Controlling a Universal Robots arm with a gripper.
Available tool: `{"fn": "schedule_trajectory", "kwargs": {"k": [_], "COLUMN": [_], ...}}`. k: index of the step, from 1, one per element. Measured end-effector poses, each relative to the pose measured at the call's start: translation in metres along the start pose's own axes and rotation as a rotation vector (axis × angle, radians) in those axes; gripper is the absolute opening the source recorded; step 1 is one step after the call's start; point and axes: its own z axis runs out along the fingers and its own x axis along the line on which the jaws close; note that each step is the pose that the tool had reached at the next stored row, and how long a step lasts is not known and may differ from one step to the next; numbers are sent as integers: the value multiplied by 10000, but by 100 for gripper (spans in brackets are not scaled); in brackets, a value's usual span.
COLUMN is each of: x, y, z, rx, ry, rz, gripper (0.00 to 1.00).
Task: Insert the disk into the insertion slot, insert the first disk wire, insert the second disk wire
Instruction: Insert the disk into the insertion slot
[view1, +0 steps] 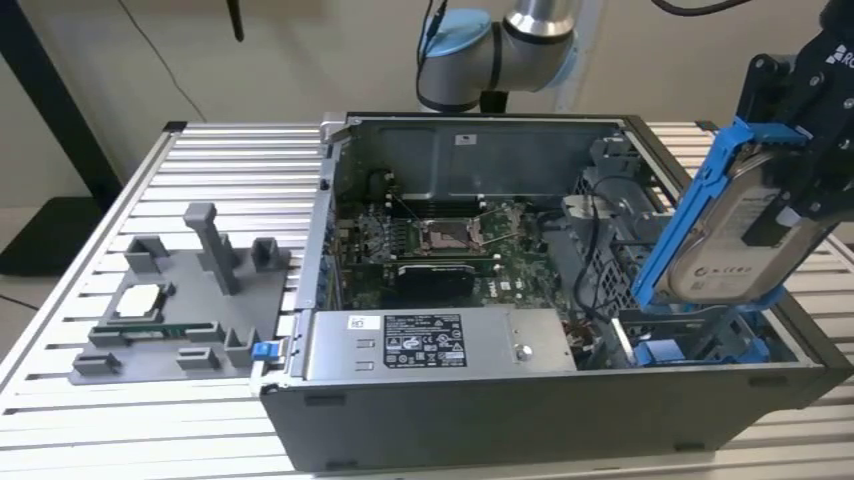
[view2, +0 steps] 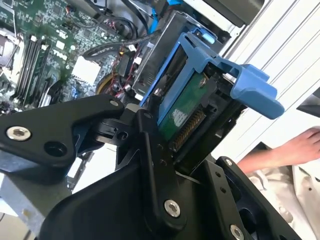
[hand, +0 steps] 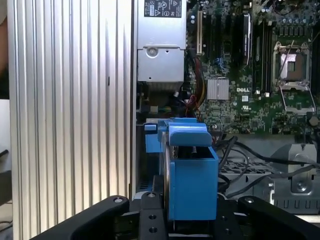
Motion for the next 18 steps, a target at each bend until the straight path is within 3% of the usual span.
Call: {"fn": "schedule_trajectory", "kwargs": {"k": [3,4,18], "x": [0,-1,2], "y": [-19,-27,-51], "z": [25,34,188], "rx": [-6,-7,-8], "ry": [-127,-139,-138], "rz": [-5,-5,-6], "gripper": [0,0,0]}}
